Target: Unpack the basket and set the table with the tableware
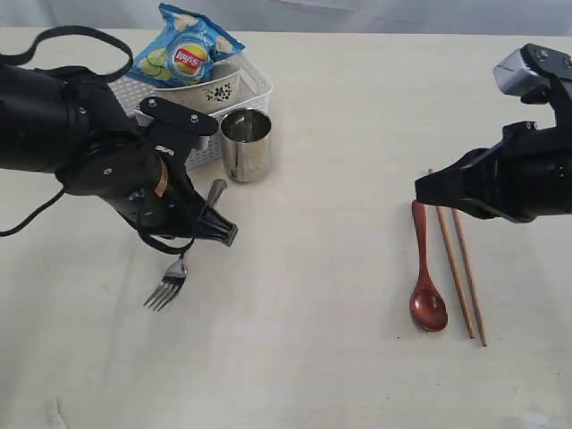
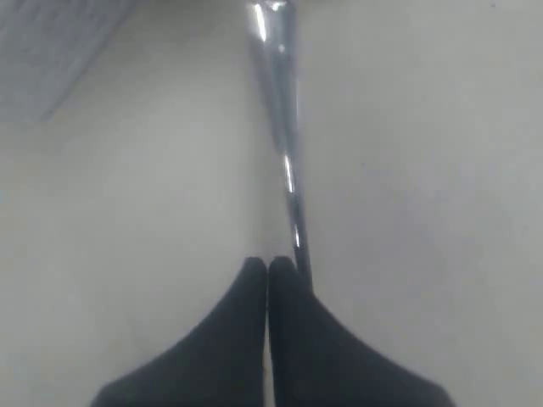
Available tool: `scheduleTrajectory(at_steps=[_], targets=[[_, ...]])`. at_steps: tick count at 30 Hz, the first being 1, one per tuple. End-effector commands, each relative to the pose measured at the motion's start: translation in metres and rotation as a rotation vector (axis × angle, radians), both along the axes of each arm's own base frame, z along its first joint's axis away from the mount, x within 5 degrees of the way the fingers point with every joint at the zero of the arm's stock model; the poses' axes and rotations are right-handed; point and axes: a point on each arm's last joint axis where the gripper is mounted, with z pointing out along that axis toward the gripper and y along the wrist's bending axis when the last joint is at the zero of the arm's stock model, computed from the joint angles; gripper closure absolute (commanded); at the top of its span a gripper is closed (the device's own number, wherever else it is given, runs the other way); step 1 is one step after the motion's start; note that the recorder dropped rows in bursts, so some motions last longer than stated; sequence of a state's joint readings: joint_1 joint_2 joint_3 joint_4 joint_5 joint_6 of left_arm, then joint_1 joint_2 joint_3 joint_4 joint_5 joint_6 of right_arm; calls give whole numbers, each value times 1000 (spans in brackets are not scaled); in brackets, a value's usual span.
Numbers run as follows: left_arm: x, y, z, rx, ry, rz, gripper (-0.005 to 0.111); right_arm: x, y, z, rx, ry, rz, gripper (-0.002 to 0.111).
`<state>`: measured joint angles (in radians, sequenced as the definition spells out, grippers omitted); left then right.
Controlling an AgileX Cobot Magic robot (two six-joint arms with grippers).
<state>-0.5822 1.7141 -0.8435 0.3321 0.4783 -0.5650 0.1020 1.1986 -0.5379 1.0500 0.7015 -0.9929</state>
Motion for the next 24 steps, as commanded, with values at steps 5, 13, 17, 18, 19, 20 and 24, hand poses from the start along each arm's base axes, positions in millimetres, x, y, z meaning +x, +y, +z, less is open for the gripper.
scheduleTrajectory(at_steps=[5, 13, 17, 18, 19, 20, 24], targets=[[1, 0, -29, 40, 76, 20, 107, 0, -2, 0, -4, -14, -9, 109], [-6, -12, -29, -6, 89, 12, 107, 3, -3, 0, -15, -30, -34, 109], [-15, -29, -29, -25, 74, -48, 107, 3, -3, 0, -11, -32, -35, 109], [-17, -32, -29, -25, 75, -56, 107, 3, -3, 0, -12, -33, -33, 109], [-19, -34, -29, -28, 76, -58, 107, 3, -3, 0, -12, -33, -33, 109], [-20, -36, -29, -31, 76, -56, 107, 3, -3, 0, -12, -33, -33, 109], [-24, -41, -29, -34, 82, -65, 107, 3, -3, 0, -10, -31, -33, 109]])
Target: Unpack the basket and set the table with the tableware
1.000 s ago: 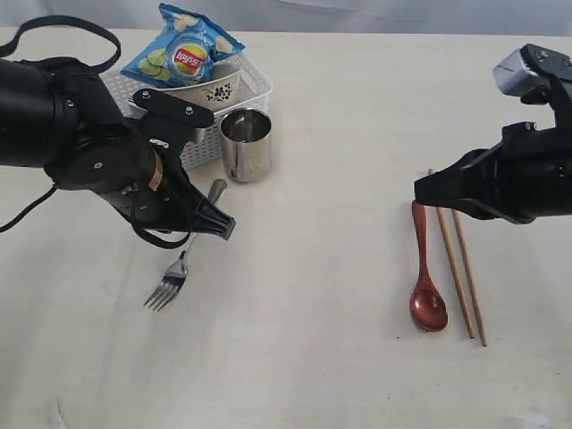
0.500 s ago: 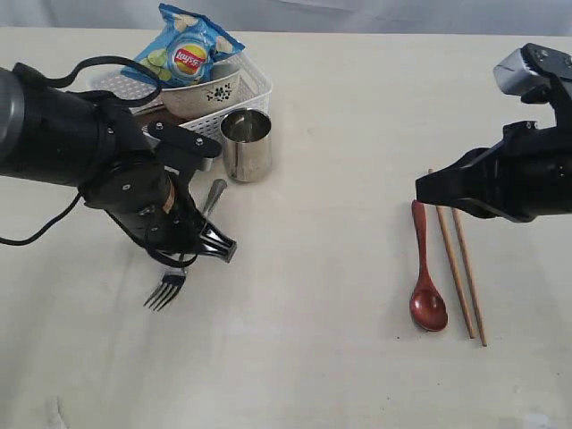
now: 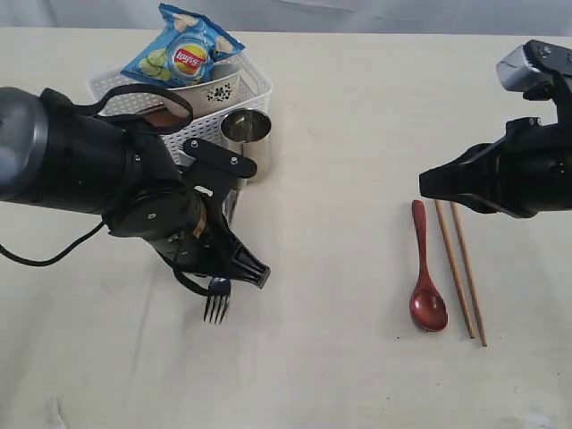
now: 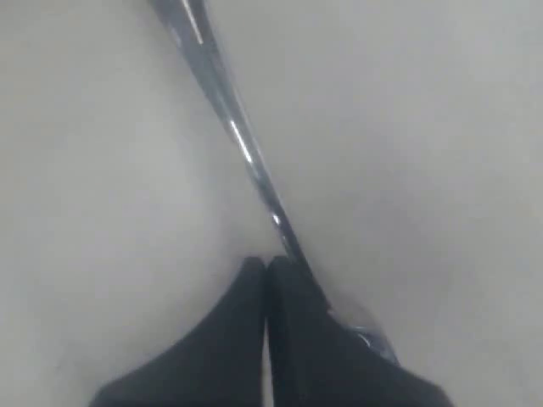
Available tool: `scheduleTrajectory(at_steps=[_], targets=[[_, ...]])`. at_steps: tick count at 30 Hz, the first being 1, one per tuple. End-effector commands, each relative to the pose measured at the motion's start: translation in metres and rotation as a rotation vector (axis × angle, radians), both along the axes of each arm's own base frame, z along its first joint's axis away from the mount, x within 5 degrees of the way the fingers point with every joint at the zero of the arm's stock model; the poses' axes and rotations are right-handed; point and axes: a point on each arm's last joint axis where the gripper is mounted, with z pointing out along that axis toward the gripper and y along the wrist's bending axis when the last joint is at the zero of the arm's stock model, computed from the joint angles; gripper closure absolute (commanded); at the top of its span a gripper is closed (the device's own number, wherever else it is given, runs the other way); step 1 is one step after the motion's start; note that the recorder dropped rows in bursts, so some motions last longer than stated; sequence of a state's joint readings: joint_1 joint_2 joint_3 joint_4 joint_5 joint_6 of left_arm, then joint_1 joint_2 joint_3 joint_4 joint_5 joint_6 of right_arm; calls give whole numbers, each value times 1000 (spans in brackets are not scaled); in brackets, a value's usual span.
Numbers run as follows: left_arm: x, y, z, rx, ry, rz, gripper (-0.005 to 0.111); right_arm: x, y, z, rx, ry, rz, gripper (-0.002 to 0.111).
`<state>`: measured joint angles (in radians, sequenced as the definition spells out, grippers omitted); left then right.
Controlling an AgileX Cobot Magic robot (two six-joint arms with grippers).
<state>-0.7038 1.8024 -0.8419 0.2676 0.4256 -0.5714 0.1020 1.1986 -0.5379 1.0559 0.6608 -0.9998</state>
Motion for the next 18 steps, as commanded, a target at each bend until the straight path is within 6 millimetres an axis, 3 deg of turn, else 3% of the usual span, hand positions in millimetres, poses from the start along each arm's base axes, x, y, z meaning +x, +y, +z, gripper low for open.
scheduleTrajectory(at_steps=[1, 7, 18], targets=[[-5, -4, -2, -13, 22, 23, 107, 0, -1, 0, 5, -6, -5, 109], [-10, 2, 10, 25, 37, 34, 107, 0, -1, 0, 5, -6, -5, 109], [-19, 39, 91, 142, -199, 49, 107, 0, -1, 1, 11, -5, -9, 109]])
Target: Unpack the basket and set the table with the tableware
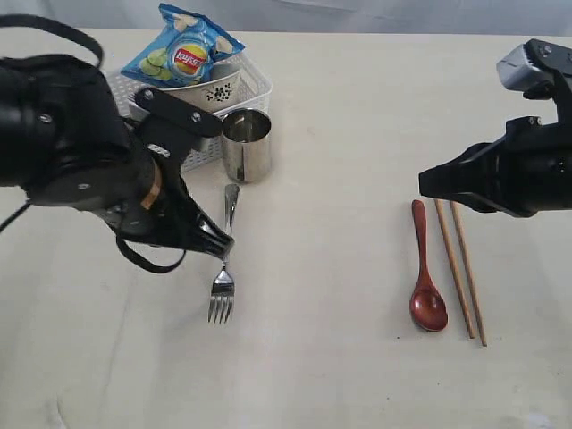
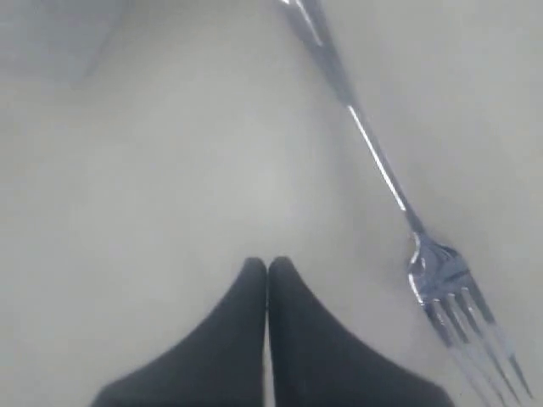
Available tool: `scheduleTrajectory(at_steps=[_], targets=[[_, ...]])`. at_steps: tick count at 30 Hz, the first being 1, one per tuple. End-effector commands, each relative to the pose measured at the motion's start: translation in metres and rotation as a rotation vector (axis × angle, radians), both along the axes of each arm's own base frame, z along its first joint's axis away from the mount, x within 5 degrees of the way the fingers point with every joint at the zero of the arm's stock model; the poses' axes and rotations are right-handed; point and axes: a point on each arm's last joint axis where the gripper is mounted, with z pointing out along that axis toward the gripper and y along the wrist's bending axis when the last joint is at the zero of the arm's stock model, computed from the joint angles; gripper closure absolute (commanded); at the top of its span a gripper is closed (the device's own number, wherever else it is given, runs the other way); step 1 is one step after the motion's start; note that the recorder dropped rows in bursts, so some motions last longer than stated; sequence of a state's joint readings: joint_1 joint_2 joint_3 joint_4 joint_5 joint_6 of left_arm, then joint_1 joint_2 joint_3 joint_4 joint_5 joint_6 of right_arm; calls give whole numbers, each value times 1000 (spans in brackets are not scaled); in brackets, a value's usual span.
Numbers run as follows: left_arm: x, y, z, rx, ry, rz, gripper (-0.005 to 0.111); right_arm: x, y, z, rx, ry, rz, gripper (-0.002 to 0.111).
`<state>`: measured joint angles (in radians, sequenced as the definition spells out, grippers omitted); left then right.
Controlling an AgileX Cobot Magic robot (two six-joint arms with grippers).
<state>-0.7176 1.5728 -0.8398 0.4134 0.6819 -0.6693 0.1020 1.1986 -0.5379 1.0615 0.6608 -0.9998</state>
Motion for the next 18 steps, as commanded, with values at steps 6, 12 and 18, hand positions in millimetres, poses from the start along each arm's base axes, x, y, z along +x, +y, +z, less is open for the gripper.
scheduleTrajectory(at_steps=[6, 12, 18], targets=[[4, 31, 55, 74, -300, 49, 107, 3, -2, 2, 17, -21, -42, 109], [35, 73, 58, -7, -361, 195, 107, 8, 0, 11, 30, -53, -38, 109], [62, 109, 66, -210, -476, 218, 107, 20, 1, 33, 39, -130, -36, 108]])
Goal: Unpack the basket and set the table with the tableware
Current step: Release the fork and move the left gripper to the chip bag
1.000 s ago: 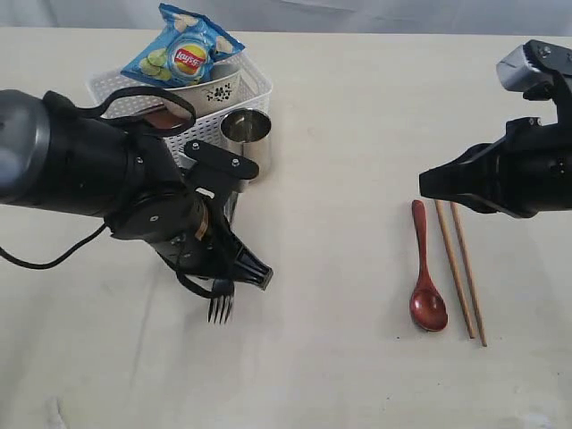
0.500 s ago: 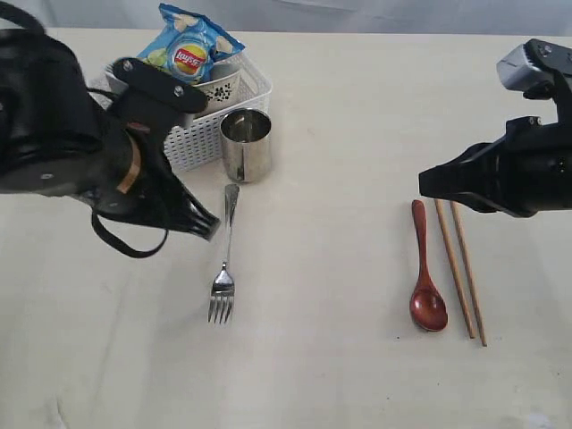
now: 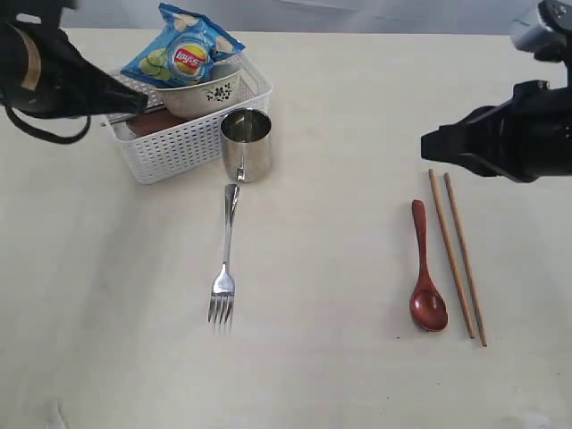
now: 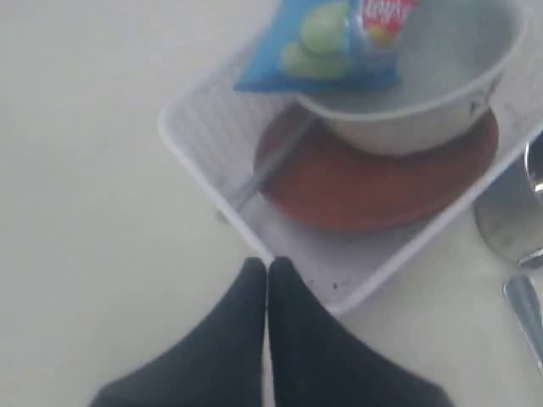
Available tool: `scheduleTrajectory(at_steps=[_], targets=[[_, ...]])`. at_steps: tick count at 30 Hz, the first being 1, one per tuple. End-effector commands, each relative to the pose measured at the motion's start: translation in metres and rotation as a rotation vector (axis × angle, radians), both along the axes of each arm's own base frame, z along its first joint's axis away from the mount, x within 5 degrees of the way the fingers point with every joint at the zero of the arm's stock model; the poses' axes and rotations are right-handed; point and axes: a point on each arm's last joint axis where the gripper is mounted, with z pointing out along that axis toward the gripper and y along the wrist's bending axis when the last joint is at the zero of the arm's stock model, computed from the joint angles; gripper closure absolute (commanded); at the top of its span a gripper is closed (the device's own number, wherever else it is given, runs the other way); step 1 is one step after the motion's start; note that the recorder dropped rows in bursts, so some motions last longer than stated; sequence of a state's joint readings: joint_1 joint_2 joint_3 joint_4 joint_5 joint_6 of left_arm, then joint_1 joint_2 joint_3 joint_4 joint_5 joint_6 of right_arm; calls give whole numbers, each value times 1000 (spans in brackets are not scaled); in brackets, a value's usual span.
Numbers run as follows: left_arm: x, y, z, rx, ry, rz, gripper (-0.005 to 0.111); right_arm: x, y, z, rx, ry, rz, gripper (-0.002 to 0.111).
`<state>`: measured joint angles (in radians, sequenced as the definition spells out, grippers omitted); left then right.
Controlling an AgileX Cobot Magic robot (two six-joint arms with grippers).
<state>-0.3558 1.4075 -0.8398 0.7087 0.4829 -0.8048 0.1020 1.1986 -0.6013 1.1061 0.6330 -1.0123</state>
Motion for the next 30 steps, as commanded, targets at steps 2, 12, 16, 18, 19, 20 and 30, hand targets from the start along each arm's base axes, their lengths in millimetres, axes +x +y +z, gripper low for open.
scheduleTrajectory(at_steps=[2, 12, 16, 18, 19, 20, 30], targets=[[20, 26, 15, -172, -178, -13, 107, 9, 0, 19, 10, -70, 1, 108], [100, 28, 26, -87, -127, -21, 87, 11, 0, 20, -26, -113, 37, 55], [127, 25, 29, -97, 46, -89, 59, 11, 0, 20, -28, -115, 39, 47], [134, 18, 43, -109, 47, -170, 59, 11, 0, 20, -31, -117, 41, 47], [134, 16, 46, -93, 52, -224, 59, 11, 0, 20, -33, -115, 47, 47], [133, 14, 49, -90, 57, -269, 59, 11, 0, 20, -37, -116, 48, 47], [154, 7, 11, -125, 71, -405, 35, 10, 0, 20, -47, -120, 56, 47]])
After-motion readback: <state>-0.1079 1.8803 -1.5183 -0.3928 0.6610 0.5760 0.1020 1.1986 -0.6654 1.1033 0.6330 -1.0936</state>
